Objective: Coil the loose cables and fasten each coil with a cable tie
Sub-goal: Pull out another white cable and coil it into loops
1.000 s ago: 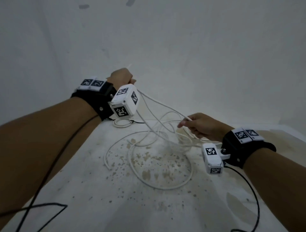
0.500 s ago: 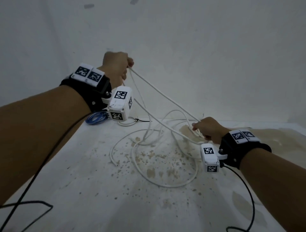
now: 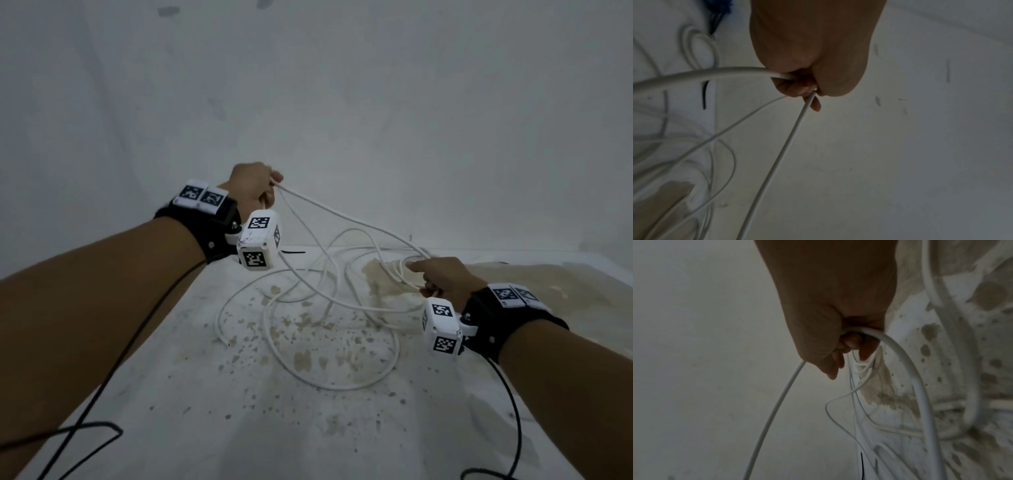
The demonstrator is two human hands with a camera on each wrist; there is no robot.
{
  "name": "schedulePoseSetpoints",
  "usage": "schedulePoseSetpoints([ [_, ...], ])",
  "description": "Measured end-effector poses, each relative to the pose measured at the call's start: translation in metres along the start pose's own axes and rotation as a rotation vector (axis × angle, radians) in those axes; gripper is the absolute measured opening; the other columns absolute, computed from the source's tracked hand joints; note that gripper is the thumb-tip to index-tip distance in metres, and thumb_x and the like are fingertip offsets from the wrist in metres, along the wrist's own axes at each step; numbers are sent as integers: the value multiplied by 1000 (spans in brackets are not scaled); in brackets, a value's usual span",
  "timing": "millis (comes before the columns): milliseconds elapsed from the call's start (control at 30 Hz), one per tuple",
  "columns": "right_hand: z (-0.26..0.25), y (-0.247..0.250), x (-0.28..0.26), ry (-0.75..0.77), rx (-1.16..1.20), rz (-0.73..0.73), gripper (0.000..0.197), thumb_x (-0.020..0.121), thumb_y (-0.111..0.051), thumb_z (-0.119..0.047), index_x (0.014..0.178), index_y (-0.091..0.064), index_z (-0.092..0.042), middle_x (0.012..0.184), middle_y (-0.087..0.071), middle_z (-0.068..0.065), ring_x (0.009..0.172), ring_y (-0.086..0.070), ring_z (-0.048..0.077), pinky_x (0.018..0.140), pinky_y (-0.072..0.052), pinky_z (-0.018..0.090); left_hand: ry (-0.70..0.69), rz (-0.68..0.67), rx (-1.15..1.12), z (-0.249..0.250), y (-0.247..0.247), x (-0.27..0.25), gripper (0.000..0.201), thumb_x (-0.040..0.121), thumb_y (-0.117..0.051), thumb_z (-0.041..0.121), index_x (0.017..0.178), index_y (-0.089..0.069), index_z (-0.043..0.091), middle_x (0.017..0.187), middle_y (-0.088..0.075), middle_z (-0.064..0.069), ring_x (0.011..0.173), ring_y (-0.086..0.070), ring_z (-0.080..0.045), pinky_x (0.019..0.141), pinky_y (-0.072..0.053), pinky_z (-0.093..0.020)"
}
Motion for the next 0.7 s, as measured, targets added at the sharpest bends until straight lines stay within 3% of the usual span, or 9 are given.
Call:
schedulePoseSetpoints([
  [133,-5,15,1,11,-1,-14,24,84,-77,-8,74,-56,-6,65,-38,7,54,-39,17,46,-49,26,84,-23,-90,-16,-21,8,27,96,-42,0,72,-54,0,67,-53,-8,43,-34,-10,42,-32,-16],
  [233,-7,17,2,36,-50,-95,21,83,-79,-14,77,-60,-6,69,-43,6,58,-43,17,60,-55,32,66,-34,1,-27,-32,15,28,98,-47,9,72,-56,1,73,-56,-10,43,-37,-9,46,-35,-19],
  [333,-2,11,6,47,-101,-158,26,85,-78,-23,79,-60,-6,69,-48,5,58,-48,16,64,-58,34,66,-51,105,-46,-31,22,26,101,-52,23,81,-54,6,81,-62,-10,49,-39,-11,48,-38,-20],
  [433,7,8,22,56,-114,-17,32,83,-80,-23,73,-56,-5,69,-51,9,59,-52,20,61,-56,36,143,-84,123,-68,-25,25,18,100,-53,20,88,-53,7,81,-62,-10,49,-38,-9,41,-38,-16],
  [533,5,2,31,138,-384,102,32,79,-82,-24,70,-58,-5,78,-62,16,68,-61,28,68,-58,45,222,-108,55,-84,-21,30,20,99,-45,6,81,-51,1,77,-54,-12,50,-38,-10,39,-38,-14],
  [600,-3,-9,28,215,-622,107,36,74,-84,-30,87,-61,-7,94,-64,15,86,-63,31,78,-55,45,255,-118,11,-90,-21,32,24,98,-42,1,77,-53,-2,73,-49,-11,50,-40,-10,39,-39,-15],
  [667,-10,-20,22,311,-735,116,57,69,-86,-35,113,-55,-14,115,-54,14,103,-58,31,86,-52,42,262,-93,-39,-95,-23,36,26,97,-43,-3,74,-55,-4,70,-48,-11,52,-42,-12,40,-42,-16],
  [700,-15,-26,19,390,-766,140,61,69,-86,-36,118,-54,-17,120,-50,14,107,-55,32,90,-51,42,246,-69,-55,-98,-24,38,26,96,-43,-5,73,-54,-3,71,-49,-12,54,-43,-13,41,-43,-17],
])
Point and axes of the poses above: each hand's wrist, its own x-axis towards the middle knuckle, its own y-axis out of the back of the hand, z = x × y, the point moved 4 cm from there along x, towards the middle knuckle
